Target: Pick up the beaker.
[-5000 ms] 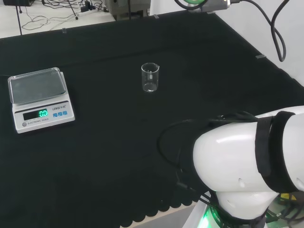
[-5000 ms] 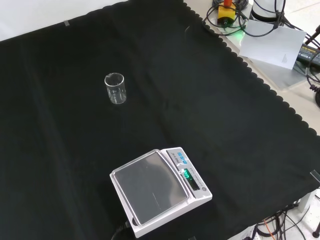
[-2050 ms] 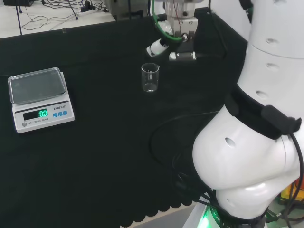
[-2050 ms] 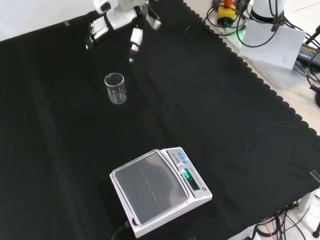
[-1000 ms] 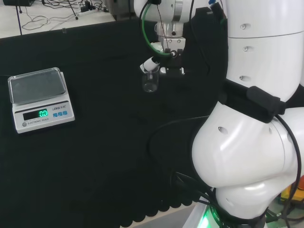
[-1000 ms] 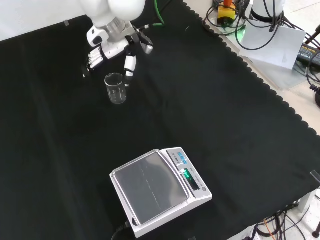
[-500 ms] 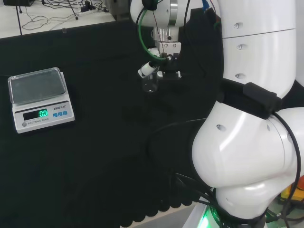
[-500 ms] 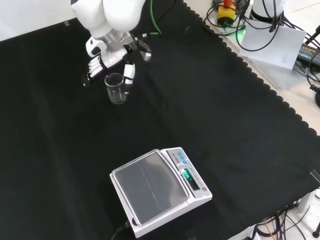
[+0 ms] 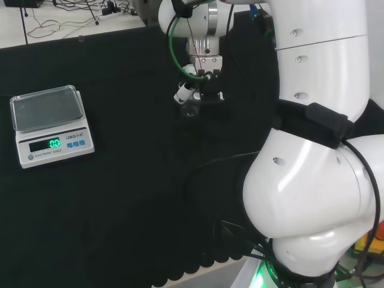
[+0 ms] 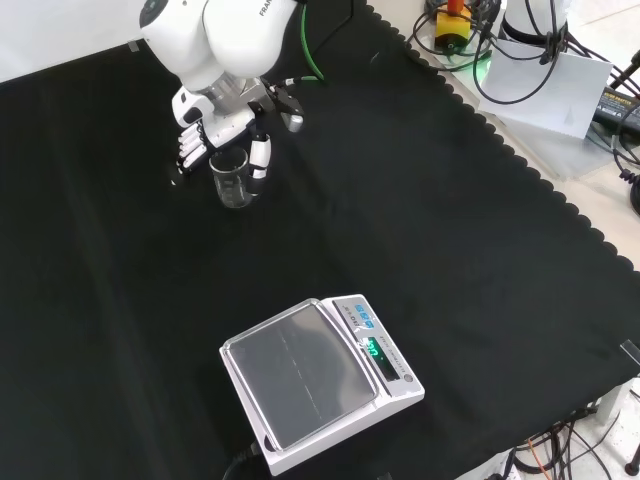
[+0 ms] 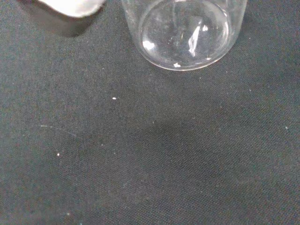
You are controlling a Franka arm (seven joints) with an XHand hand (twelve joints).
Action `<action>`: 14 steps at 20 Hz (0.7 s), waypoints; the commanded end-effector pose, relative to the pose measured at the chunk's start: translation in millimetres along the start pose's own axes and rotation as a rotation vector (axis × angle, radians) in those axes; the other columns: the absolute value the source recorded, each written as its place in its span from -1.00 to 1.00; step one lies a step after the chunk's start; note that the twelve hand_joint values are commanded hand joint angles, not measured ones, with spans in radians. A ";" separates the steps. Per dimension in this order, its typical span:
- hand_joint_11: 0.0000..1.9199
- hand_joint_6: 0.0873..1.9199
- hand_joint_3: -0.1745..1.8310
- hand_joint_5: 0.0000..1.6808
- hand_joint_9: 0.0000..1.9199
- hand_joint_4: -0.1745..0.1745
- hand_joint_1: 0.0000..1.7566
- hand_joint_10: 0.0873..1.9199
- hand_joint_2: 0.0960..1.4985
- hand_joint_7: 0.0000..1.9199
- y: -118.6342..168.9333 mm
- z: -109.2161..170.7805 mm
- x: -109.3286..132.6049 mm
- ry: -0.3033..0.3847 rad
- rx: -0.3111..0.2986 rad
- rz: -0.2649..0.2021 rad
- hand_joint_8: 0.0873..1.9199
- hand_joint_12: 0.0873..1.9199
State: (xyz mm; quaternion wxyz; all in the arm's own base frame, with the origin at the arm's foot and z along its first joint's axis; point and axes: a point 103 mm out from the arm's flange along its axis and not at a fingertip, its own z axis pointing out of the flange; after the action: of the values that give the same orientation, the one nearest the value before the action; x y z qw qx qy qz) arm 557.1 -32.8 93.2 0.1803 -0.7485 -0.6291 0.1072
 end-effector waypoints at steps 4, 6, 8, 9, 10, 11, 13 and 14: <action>-0.26 -0.01 -0.05 -0.54 -0.28 0.09 0.27 -0.14 -0.19 -0.60 1.5 2.0 -0.1 -0.023 -0.046 0.048 0.02 0.28; 0.06 0.32 0.01 -0.49 -0.18 -0.21 0.36 0.09 -0.16 -0.53 1.9 2.6 -0.9 -0.018 -0.057 0.053 0.31 0.07; 0.18 0.45 0.03 -0.44 -0.14 -0.47 0.41 0.24 -0.14 -0.50 3.0 3.3 -1.3 -0.013 -0.060 0.055 0.50 -0.04; 0.21 0.49 -0.08 -0.33 -0.13 -0.68 0.35 0.30 0.02 -0.48 3.7 3.6 -1.5 -0.011 -0.058 0.056 0.57 -0.06; 0.22 0.51 -0.21 -0.25 -0.11 -0.83 0.30 0.34 0.17 -0.47 4.3 3.6 -1.8 -0.010 -0.058 0.056 0.63 -0.06; 0.22 0.53 -0.30 -0.24 -0.09 -0.71 0.36 0.36 0.26 -0.44 4.4 3.9 -0.8 -0.009 -0.059 0.057 0.66 -0.06; 0.22 0.55 -0.37 -0.23 -0.07 -0.51 0.46 0.38 0.33 -0.40 4.4 3.4 -0.9 -0.007 -0.061 0.056 0.69 -0.05; 0.21 0.56 -0.36 -0.23 -0.06 -0.47 0.48 0.38 0.33 -0.40 4.3 2.0 -1.3 -0.007 -0.062 0.055 0.70 -0.04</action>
State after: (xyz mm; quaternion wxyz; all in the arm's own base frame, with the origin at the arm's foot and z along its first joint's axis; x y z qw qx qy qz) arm 559.2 -34.0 88.6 0.1520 -0.7698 -0.6122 0.0974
